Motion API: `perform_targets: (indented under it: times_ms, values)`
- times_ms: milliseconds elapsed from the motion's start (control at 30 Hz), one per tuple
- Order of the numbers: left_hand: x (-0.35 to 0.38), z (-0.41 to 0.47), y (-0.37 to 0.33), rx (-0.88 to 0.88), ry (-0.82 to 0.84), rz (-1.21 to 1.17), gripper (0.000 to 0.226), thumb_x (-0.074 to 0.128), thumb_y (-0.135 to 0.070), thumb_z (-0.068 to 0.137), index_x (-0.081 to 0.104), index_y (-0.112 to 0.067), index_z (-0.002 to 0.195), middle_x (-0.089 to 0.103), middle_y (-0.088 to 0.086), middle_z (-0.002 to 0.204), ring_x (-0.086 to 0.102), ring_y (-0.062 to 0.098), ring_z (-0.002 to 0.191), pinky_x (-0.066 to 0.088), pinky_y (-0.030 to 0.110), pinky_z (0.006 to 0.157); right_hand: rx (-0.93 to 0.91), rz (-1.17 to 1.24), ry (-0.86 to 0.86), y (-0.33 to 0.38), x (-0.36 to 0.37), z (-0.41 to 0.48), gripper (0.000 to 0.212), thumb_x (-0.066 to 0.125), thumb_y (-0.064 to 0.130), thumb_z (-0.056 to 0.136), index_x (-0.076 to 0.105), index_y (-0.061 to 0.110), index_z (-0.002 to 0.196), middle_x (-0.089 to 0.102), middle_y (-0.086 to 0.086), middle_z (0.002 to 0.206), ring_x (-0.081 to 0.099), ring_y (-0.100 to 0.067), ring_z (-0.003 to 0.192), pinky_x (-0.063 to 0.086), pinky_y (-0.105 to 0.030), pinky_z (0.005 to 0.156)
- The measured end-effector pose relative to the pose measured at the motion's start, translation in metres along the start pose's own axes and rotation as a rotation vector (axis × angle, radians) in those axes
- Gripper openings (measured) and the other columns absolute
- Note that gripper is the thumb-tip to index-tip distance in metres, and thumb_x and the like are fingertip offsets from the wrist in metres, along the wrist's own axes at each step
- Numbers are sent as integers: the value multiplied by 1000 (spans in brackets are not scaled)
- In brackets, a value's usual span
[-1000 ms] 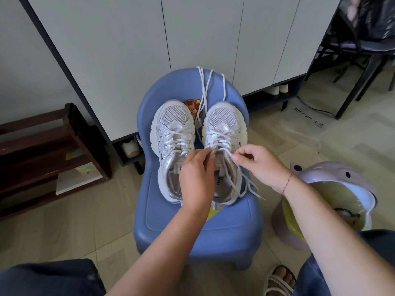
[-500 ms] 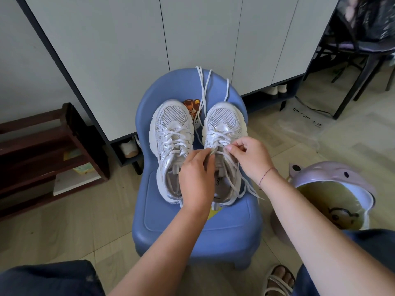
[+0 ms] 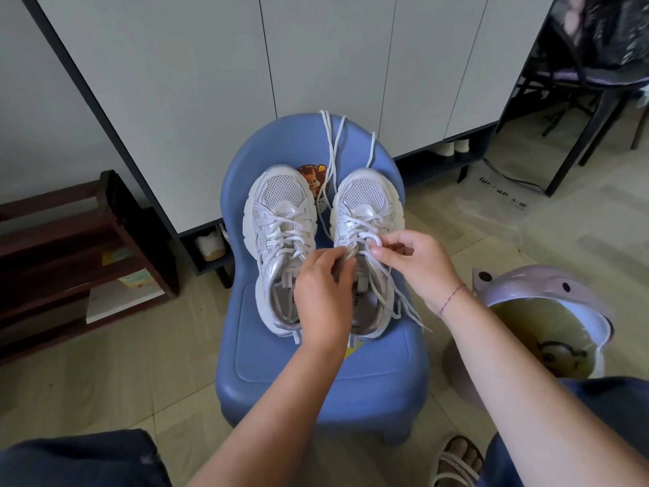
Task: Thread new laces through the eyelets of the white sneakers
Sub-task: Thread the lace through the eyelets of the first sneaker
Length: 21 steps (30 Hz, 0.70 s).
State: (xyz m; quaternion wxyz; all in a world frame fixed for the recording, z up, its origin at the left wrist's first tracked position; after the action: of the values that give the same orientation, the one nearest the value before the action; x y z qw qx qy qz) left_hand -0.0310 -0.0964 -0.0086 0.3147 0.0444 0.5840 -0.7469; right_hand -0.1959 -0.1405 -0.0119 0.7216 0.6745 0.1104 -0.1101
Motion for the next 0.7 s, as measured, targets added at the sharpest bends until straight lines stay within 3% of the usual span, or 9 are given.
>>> perform_targets:
  times_ms: [200, 267, 333, 467, 700]
  values:
    - [-2, 0, -3, 27, -4, 28, 21, 60, -19, 94, 69, -11, 111, 65, -8, 103, 60, 7, 90, 43, 15, 81, -28, 20, -137, 22, -22, 23, 9, 66, 17, 86, 69, 24, 80, 64, 7, 65, 56, 3, 59, 42, -15, 64]
    - [-3, 1, -1, 20, -6, 25, 21, 60, -20, 94, 70, -12, 110, 65, -10, 103, 59, 4, 88, 41, 9, 79, -6, 48, -125, 17, -19, 20, 3, 69, 20, 84, 70, 22, 85, 66, 6, 72, 58, 1, 63, 44, -14, 63]
    - [-3, 1, 0, 14, -7, 18, 20, 61, -20, 93, 70, -13, 110, 65, -10, 102, 58, 2, 87, 39, 5, 77, 39, 45, -97, 2, -11, 8, 10, 72, 24, 81, 71, 17, 88, 69, 3, 82, 61, -4, 73, 49, -17, 68]
    - [-2, 1, 0, 22, -6, 20, 20, 62, -19, 93, 70, -11, 109, 65, -7, 104, 61, 6, 90, 42, 13, 80, 27, 82, -128, -9, -5, -7, 4, 73, 15, 79, 70, 16, 79, 68, 2, 78, 59, -7, 73, 51, -22, 75]
    - [-3, 1, -2, 25, -6, 22, 20, 61, -20, 93, 70, -11, 109, 66, -6, 103, 60, 7, 89, 43, 15, 81, -81, -99, -79, 15, -3, 6, 9, 73, 19, 81, 72, 10, 79, 69, 0, 71, 57, -2, 60, 47, -14, 60]
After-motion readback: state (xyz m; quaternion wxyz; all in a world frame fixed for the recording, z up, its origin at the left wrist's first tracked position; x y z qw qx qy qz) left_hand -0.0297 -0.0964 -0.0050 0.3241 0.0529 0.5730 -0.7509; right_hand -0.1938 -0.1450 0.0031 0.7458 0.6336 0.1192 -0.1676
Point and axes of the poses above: each hand's wrist, its own z-axis towards the middle knuckle, its own x-axis out of the palm, y = z × x, the point moved 9 cm from there along z, towards the middle knuckle
